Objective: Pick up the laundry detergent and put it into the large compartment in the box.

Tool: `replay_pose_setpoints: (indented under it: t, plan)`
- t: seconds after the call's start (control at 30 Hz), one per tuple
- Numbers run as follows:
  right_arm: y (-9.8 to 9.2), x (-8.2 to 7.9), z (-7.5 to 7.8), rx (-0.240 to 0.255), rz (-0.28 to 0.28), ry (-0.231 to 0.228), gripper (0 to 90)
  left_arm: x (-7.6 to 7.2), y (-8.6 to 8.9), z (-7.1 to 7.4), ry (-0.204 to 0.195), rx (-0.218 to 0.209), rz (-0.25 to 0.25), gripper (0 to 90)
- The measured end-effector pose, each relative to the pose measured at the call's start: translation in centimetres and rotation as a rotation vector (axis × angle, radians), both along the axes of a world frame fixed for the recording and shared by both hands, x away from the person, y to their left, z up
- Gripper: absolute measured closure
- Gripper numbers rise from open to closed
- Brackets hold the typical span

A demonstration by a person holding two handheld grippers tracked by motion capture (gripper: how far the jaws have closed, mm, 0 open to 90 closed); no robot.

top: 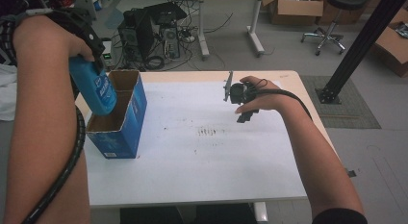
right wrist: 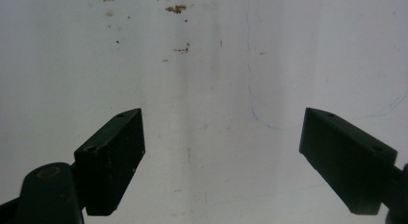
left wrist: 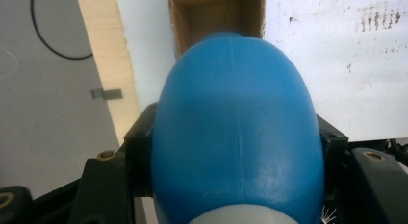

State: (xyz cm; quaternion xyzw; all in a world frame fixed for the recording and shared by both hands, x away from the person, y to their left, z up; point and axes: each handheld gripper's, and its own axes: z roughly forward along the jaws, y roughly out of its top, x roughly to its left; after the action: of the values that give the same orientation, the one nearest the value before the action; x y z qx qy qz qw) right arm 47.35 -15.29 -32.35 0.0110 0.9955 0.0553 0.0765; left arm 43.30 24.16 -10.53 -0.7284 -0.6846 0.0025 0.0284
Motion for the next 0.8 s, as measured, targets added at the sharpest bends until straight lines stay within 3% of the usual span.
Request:
replay_pose_setpoints:
  t: [0.8]
  plan:
    - [0.1,0.0,-0.2,-0.009,-0.002,0.002,16.4,1.8,0.9,-9.1,0.074,-0.011,-0.002,38.5]
